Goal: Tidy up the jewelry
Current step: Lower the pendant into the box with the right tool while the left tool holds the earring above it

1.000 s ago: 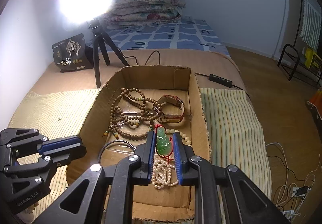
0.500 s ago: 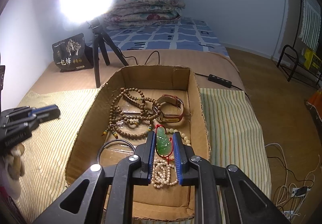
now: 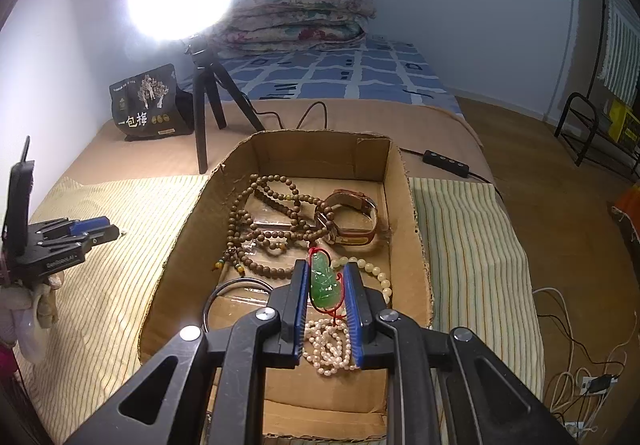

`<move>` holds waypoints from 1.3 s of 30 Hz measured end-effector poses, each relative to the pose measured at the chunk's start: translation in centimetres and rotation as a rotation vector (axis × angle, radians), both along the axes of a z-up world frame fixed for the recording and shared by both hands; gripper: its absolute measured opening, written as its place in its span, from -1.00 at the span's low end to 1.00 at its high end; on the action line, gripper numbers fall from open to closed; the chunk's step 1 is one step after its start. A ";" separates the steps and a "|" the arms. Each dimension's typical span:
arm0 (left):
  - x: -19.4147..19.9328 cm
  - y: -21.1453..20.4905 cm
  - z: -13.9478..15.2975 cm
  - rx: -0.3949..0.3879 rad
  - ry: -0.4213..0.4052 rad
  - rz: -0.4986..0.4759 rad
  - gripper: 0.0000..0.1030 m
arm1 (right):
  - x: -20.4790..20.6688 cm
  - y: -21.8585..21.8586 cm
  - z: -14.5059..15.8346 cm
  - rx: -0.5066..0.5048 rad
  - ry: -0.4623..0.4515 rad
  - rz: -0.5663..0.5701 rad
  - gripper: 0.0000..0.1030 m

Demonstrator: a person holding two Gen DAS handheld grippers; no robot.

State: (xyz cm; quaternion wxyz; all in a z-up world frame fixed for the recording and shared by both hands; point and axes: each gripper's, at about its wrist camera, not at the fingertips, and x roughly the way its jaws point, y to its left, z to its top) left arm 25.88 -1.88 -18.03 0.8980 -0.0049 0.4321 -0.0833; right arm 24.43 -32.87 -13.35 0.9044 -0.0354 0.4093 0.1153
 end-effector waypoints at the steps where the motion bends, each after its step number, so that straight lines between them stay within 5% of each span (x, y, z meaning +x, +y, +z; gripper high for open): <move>1: 0.0 0.2 -0.4 0.011 0.001 -0.002 -0.39 | 0.0 0.1 -0.1 -0.003 0.001 0.001 -0.69; 10: 1.4 0.2 -1.6 0.016 0.001 -0.004 -0.39 | 0.3 1.2 -0.8 -0.025 0.015 0.023 -0.69; 19: 2.0 0.0 -2.4 0.014 0.020 -0.020 -0.88 | 0.4 1.8 -0.9 -0.034 0.012 0.039 -0.69; 24: 1.8 -0.1 -2.0 0.024 0.013 -0.019 -0.88 | 0.4 1.8 -0.9 -0.030 0.013 0.039 -0.69; 39: -1.0 -5.2 4.0 -0.035 -0.103 -0.134 -0.88 | -0.1 0.5 0.0 -0.013 -0.005 0.022 -0.69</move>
